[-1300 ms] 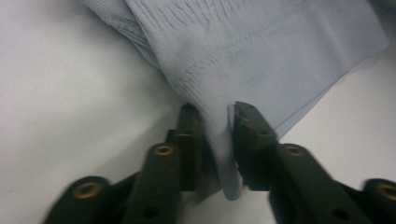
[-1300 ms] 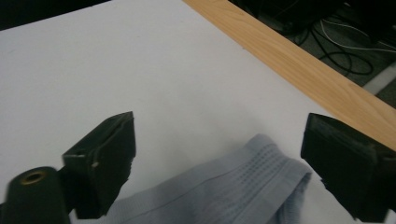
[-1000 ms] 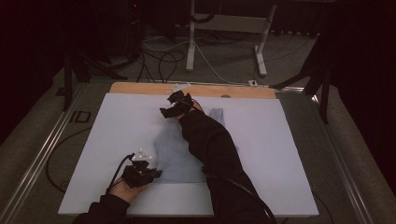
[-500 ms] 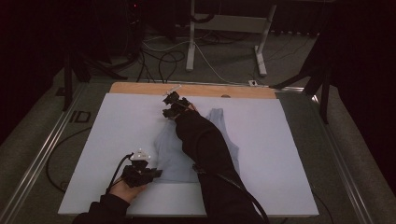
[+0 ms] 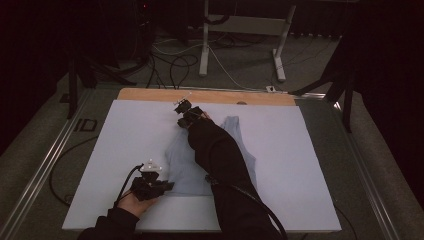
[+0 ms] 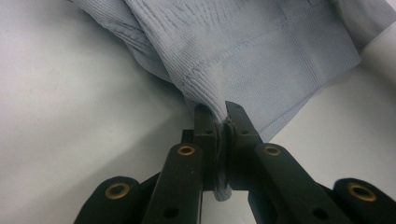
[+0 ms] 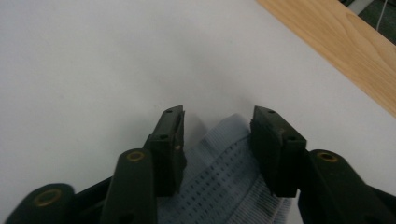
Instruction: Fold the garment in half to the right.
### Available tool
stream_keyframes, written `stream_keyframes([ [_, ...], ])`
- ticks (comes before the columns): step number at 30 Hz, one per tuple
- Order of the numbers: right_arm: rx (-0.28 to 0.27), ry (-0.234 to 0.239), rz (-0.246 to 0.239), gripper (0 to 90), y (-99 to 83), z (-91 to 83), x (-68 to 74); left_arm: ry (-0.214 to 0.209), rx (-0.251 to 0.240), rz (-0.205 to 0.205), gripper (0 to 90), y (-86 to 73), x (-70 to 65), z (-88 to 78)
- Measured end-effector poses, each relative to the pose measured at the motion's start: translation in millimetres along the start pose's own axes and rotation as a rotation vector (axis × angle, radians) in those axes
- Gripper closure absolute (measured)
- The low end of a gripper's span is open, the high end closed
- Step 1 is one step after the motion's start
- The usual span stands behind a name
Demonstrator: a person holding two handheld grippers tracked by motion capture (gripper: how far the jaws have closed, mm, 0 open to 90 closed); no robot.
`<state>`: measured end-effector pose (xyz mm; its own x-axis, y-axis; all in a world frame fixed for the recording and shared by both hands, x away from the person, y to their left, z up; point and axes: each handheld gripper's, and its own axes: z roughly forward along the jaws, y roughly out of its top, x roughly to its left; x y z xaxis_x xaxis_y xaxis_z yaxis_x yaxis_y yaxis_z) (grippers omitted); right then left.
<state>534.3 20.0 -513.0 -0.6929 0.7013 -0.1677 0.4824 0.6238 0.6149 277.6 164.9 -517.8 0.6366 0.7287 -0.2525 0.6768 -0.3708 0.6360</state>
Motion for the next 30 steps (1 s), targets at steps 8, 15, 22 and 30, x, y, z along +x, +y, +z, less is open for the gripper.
stream_keyframes([
  [8, 0.043, -0.021, -0.023, 69.5, 0.6, 4.2, 0.6, -0.005, 0.002, 0.000, 86.1, -0.1, -0.8, 0.5],
  [15, 0.046, -0.048, -0.040, 86.8, 0.2, 3.2, 0.3, -0.010, -0.003, -0.011, 86.2, -0.3, 0.3, 0.2],
  [22, 0.015, -0.028, -0.038, 87.6, 1.0, -7.6, -5.4, -0.017, -0.010, -0.013, 86.2, 0.8, -0.4, -1.1],
  [30, -0.041, -0.026, -0.034, 87.7, 4.2, -28.7, -13.9, -0.022, -0.016, -0.003, 86.6, 4.3, -4.8, -3.8],
])
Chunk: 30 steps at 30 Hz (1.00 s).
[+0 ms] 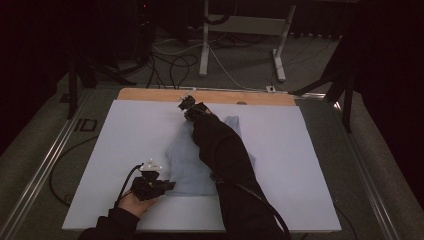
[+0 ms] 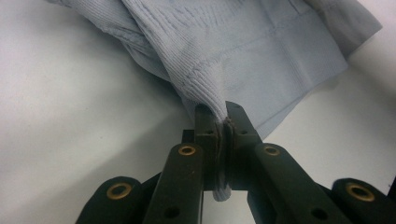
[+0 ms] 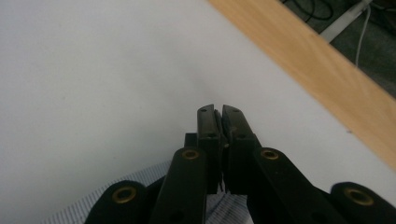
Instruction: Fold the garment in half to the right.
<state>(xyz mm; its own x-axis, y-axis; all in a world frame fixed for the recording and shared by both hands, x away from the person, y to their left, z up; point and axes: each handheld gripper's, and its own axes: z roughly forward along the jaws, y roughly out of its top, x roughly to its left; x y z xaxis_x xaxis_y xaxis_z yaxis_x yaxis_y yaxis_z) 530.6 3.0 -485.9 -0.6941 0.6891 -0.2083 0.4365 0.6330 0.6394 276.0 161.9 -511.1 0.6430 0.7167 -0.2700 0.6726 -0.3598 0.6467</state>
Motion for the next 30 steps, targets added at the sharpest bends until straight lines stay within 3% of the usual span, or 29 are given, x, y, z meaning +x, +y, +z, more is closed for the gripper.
stream_keyframes([
  [14, -0.055, -0.002, -0.006, 87.9, 3.6, -25.2, -11.2, -0.019, -0.017, 0.020, 86.7, 11.0, -9.2, -3.3],
  [30, -0.118, -0.011, 0.014, 87.9, -2.5, -59.8, -37.1, -0.057, -0.041, 0.097, 86.7, 45.8, -40.6, -1.1],
])
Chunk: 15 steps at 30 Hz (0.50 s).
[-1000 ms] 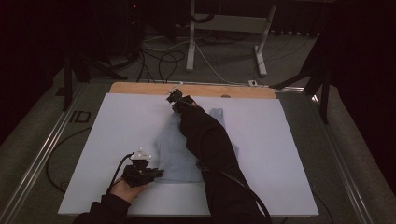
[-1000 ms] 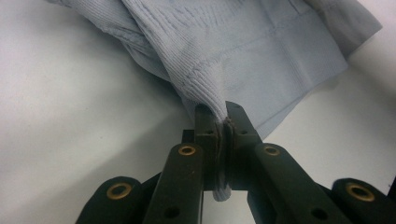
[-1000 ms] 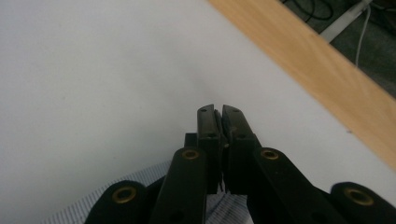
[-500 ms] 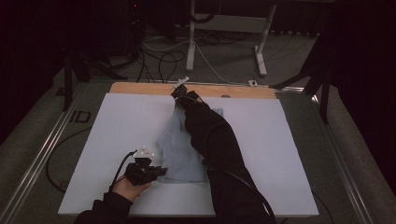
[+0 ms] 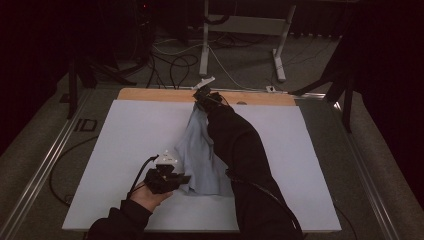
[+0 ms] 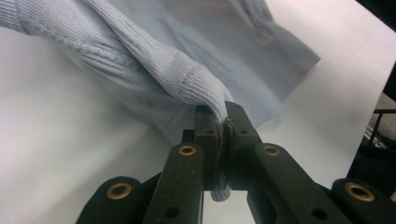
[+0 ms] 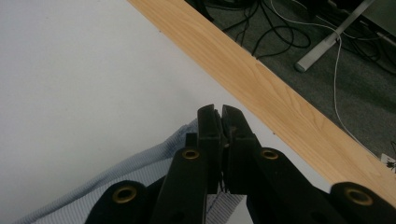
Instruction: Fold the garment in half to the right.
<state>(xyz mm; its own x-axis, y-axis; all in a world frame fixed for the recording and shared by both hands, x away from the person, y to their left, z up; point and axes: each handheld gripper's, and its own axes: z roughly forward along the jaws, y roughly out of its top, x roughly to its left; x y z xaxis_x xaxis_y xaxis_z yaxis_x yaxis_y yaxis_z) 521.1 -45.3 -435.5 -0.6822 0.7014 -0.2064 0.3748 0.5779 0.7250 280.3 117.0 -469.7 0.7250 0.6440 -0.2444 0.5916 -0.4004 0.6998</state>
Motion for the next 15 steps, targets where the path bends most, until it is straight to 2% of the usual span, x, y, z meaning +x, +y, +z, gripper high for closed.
stream_keyframes([
  [9, -0.030, -0.003, 0.013, 87.8, -6.2, -15.8, -12.6, -0.018, 0.010, 0.042, 86.7, 15.8, -13.8, 7.0],
  [15, -0.050, -0.004, 0.045, 87.9, -14.9, -25.4, -23.2, -0.033, 0.020, 0.061, 86.8, 23.6, -21.8, 13.7],
])
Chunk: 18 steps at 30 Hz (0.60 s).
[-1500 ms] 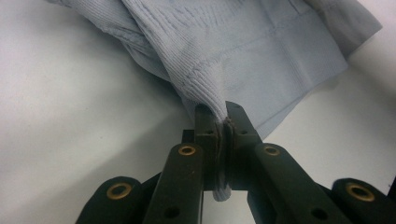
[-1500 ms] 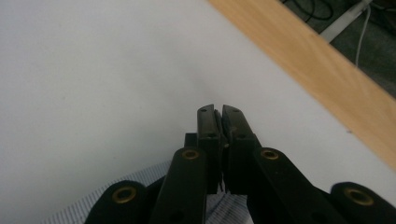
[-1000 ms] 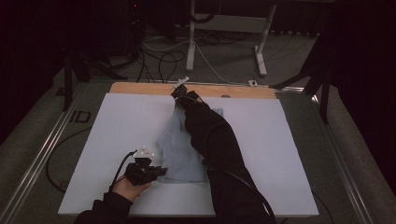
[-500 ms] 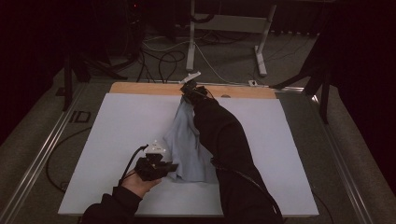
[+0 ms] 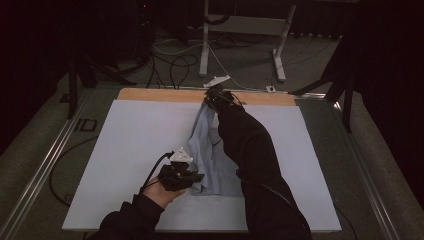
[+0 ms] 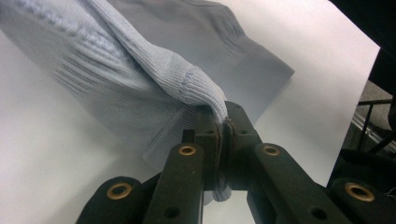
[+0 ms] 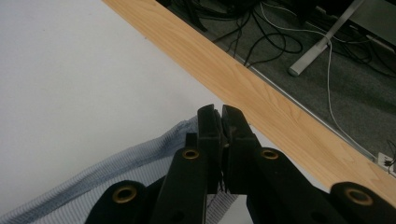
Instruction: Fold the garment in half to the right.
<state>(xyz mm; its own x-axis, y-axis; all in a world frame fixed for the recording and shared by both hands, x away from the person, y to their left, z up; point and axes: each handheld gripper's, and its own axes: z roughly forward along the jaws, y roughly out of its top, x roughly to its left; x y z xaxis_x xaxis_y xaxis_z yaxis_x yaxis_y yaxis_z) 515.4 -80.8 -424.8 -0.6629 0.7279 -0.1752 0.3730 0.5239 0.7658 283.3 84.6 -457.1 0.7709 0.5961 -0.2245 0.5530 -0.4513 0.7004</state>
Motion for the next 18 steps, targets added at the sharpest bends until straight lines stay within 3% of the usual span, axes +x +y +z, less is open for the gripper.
stream_keyframes([
  [18, -0.020, -0.002, 0.054, 87.8, -26.3, -19.2, -32.8, -0.048, 0.037, 0.057, 86.8, 28.6, -24.8, 34.7],
])
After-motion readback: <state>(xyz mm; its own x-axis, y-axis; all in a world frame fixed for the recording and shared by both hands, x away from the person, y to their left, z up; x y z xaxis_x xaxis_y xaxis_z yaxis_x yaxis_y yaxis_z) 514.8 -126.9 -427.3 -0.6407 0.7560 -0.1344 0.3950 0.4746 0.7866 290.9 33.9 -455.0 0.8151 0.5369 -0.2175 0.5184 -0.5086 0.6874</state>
